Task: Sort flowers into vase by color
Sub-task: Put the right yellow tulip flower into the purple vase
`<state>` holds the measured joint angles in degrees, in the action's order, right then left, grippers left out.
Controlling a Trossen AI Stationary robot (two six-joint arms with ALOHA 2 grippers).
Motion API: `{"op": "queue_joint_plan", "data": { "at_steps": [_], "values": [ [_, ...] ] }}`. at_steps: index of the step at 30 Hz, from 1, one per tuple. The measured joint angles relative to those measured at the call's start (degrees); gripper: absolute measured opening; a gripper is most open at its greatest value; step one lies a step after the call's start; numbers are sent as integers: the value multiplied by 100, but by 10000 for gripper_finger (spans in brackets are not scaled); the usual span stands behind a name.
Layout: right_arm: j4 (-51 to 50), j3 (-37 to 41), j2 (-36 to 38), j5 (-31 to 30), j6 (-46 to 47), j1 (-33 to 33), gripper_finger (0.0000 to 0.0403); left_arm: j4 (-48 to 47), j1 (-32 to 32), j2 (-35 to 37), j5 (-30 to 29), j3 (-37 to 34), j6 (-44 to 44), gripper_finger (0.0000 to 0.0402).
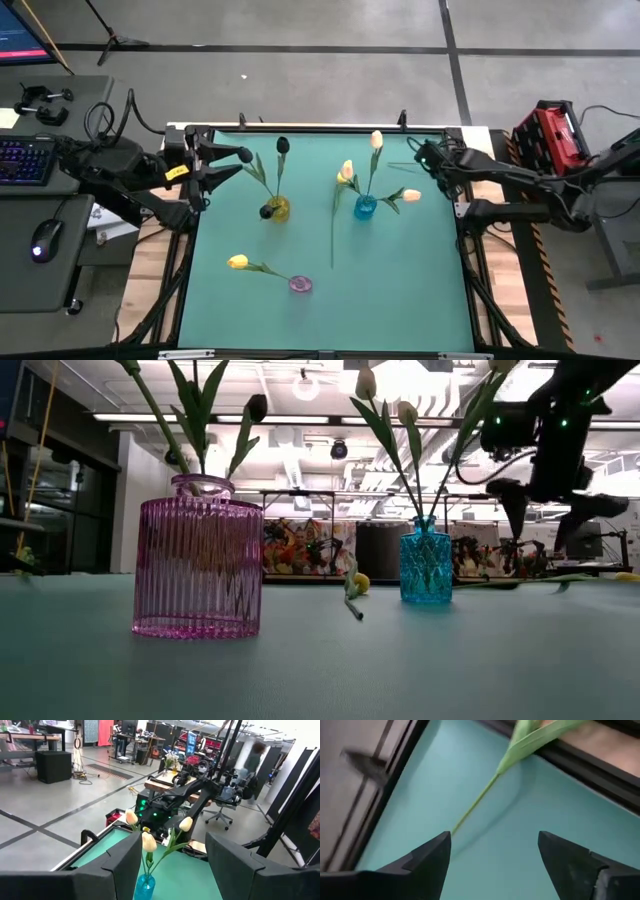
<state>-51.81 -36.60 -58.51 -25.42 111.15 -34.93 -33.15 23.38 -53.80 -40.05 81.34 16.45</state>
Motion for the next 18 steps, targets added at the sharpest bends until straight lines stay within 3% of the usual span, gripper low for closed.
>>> {"op": "queue_joint_plan", "data": {
  "at_steps": [4, 12, 18],
  "values": [
    [510, 179, -121, 79, 81, -584, 264, 1, 0, -4, -147, 0, 2, 204],
    [2060, 333, -910, 776, -498, -1550, 238, 326, -351, -31, -1612, 0, -13, 204],
    [2314, 333, -1493, 1190, -554, -1789, 228, 284, -1020, -31, -1221, 0, -9, 204]
  ]
}}
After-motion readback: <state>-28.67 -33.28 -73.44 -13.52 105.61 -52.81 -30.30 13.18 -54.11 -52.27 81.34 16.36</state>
